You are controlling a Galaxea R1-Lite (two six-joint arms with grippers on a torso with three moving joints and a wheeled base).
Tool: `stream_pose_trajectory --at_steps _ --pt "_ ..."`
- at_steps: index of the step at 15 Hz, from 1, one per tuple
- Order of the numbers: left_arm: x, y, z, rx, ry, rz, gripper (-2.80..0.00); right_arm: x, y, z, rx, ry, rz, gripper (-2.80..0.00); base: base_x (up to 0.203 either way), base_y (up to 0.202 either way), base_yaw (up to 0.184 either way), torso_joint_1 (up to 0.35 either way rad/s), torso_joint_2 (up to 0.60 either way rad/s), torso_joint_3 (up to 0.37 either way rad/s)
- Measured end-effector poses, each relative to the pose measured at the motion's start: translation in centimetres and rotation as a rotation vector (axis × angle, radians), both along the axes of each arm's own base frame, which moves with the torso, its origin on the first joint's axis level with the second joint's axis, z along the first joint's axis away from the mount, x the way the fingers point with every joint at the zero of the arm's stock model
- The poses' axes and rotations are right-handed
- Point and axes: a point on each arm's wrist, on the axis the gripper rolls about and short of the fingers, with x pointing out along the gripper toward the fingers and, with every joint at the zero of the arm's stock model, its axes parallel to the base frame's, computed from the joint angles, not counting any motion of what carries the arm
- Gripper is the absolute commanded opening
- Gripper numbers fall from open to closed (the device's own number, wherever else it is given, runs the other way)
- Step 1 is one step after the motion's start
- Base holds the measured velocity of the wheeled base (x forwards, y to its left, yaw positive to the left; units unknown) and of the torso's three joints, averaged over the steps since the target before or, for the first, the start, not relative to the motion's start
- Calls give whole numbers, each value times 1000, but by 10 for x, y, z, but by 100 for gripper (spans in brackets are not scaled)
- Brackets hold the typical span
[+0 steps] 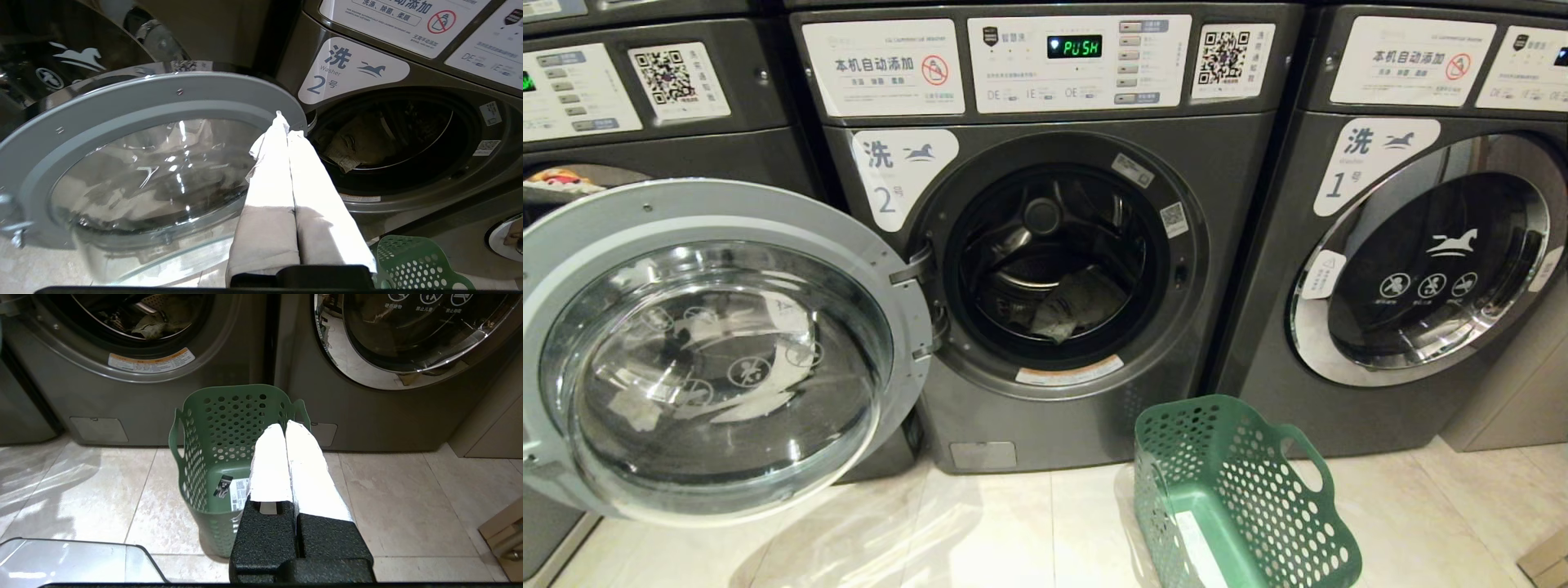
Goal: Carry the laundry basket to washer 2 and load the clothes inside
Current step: Close the washing machine door with the left hand
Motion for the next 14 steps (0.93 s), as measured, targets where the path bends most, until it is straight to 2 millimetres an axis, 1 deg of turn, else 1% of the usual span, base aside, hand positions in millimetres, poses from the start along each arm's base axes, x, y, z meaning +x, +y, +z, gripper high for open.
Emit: stream_pose_trajectory --at_steps 2,3,6,8,10,12,14 --pt "1 0 -2 -2 7 0 -280 0 0 0 1 0 0 -280 -178 0 3 6 3 0" --pt "2 0 -2 -2 11 0 -280 0 0 0 2 0 0 -280 -72 0 0 -2 2 0" --pt "7 2 -3 -2 9 10 -280 0 0 0 6 0 0 -280 0 0 0 0 0 0" --pt "20 9 0 9 -34 45 -280 0 0 0 14 0 -6 -280 0 0 0 0 0 0" --pt "42 25 4 48 -87 112 -280 0 0 0 21 0 -8 -280 0 0 0 0 0 0" --pt "73 54 -1 96 -112 201 -280 0 0 0 23 -1 -11 -280 0 0 0 0 0 0" --pt "104 87 -10 123 -155 259 -280 0 0 0 28 -1 -11 -280 0 0 0 0 0 0"
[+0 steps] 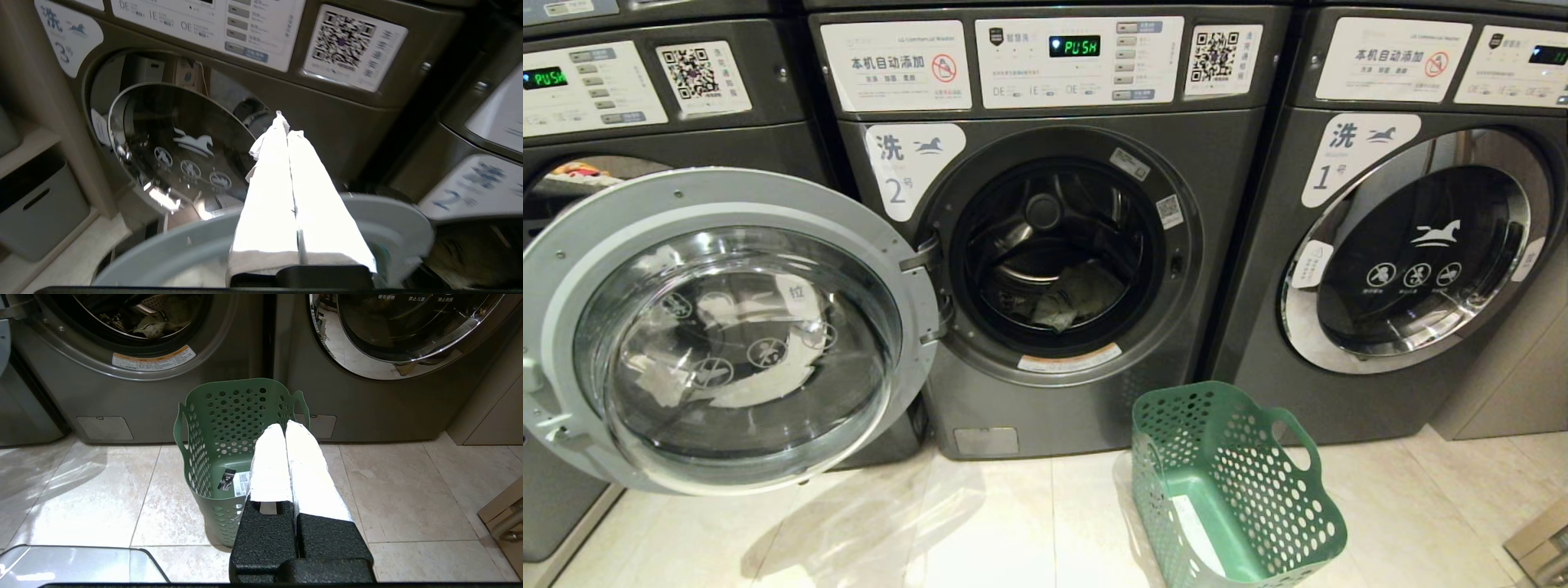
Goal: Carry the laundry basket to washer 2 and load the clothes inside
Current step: Close the washing machine door with the left hand
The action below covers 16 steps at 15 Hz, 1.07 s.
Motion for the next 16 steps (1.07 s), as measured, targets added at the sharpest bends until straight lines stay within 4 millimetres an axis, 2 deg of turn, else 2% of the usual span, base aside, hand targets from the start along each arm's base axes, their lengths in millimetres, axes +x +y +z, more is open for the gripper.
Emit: stream_pose_trajectory --at_steps 3,6,12,16 --pt "34 44 -22 16 -18 -15 -280 0 0 0 5 0 0 -280 0 0 0 0 0 0" --pt "54 73 -43 15 -5 -80 -280 0 0 0 5 0 0 -280 0 0 0 0 0 0" --pt "58 123 -76 -36 63 -257 -280 0 0 0 6 0 -1 -280 0 0 0 0 0 0" --pt "63 140 -94 -95 100 -305 -280 0 0 0 7 0 -2 -280 0 0 0 0 0 0"
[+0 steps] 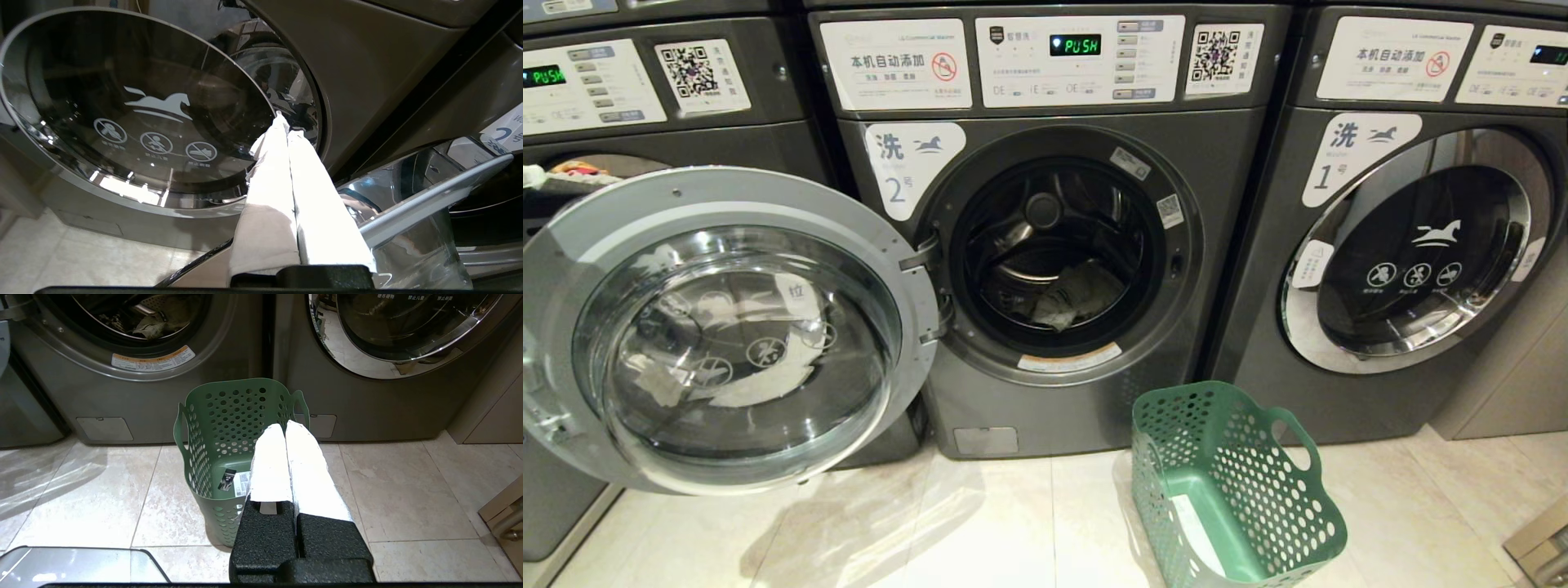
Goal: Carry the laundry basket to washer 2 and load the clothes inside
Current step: Close the washing machine door with the left hand
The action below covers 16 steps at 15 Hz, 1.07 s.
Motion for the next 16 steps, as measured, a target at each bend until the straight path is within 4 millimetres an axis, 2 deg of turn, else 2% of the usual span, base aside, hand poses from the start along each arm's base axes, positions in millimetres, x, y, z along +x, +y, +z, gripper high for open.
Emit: stream_pose_trajectory --at_steps 4,11,16 --pt "7 6 -12 -123 9 -32 -280 0 0 0 0 0 0 -280 0 0 0 0 0 0" --pt "16 12 -28 -163 49 -46 -280 0 0 0 0 0 0 -280 0 0 0 0 0 0" --pt "8 8 -34 -244 143 -64 -280 0 0 0 -1 0 0 -280 0 0 0 0 0 0"
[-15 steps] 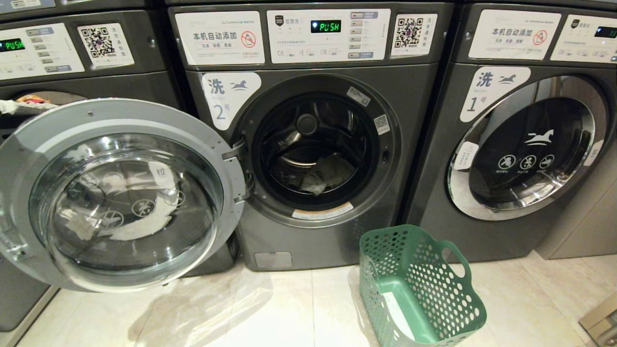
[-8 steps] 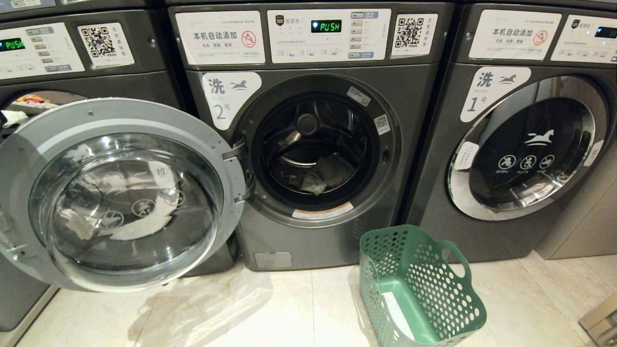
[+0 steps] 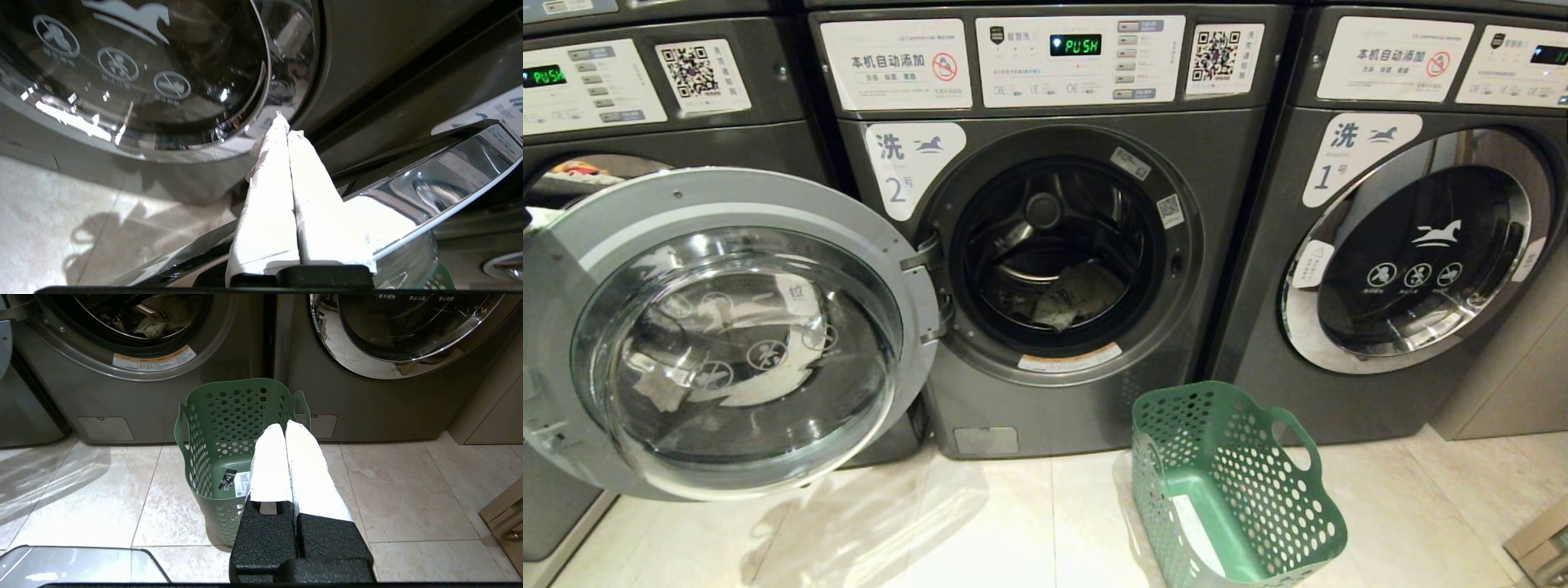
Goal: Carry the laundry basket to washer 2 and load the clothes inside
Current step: Close the washing machine door with the left hand
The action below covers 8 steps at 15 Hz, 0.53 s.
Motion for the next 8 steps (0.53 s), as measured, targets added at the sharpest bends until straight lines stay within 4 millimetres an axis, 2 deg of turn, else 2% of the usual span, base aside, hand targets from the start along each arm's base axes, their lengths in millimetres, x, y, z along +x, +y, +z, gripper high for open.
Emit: stream_pose_trajectory --at_steps 4,8 --pt "-17 -14 10 -59 61 -32 -280 0 0 0 -1 0 1 -280 0 0 0 0 0 0" --pt "-42 -38 23 -155 138 -107 -280 0 0 0 -1 0 1 -280 0 0 0 0 0 0"
